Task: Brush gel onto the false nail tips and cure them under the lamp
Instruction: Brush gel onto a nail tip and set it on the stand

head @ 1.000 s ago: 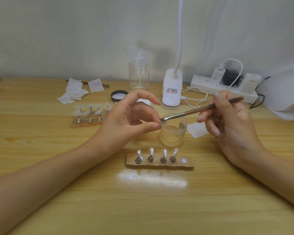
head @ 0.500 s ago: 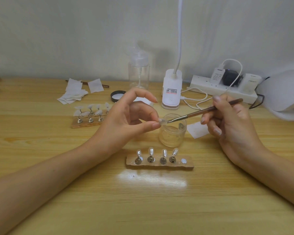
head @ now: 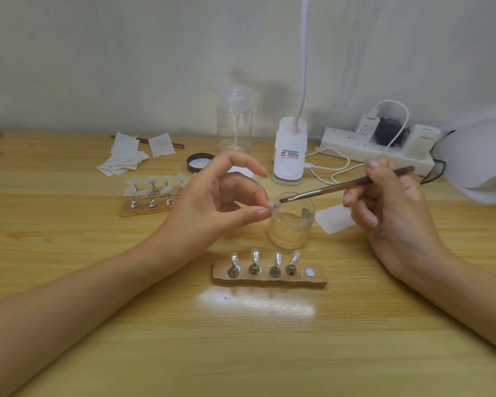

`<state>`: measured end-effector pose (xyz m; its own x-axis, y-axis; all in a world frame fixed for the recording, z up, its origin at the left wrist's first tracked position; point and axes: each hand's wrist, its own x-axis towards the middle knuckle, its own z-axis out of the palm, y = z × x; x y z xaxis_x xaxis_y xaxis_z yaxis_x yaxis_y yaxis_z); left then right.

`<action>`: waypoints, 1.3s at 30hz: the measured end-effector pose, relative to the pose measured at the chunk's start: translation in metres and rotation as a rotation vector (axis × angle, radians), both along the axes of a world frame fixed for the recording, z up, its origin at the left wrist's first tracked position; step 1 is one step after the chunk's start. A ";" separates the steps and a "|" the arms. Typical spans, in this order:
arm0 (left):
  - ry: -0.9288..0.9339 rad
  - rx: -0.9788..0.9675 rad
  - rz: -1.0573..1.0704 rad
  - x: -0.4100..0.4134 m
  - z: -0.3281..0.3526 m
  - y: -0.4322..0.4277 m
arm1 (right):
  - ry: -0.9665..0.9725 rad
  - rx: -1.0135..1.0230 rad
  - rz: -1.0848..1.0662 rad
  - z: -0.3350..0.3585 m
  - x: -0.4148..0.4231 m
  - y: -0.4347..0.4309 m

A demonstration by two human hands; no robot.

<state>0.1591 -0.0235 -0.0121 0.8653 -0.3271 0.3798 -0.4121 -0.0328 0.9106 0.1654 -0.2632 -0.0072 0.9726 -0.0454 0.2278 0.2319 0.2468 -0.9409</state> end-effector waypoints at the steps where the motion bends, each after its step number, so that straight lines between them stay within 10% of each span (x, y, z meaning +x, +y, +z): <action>1: 0.000 0.001 0.000 0.000 0.000 0.000 | -0.016 0.007 0.016 0.000 0.000 0.000; 39: 0.031 -0.021 0.000 0.002 -0.002 0.002 | -0.125 -0.017 0.054 0.001 -0.003 0.003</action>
<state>0.1613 -0.0215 -0.0141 0.8767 -0.3192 0.3599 -0.3840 -0.0136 0.9232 0.1627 -0.2598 -0.0057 0.9376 0.0109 0.3476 0.3344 0.2461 -0.9097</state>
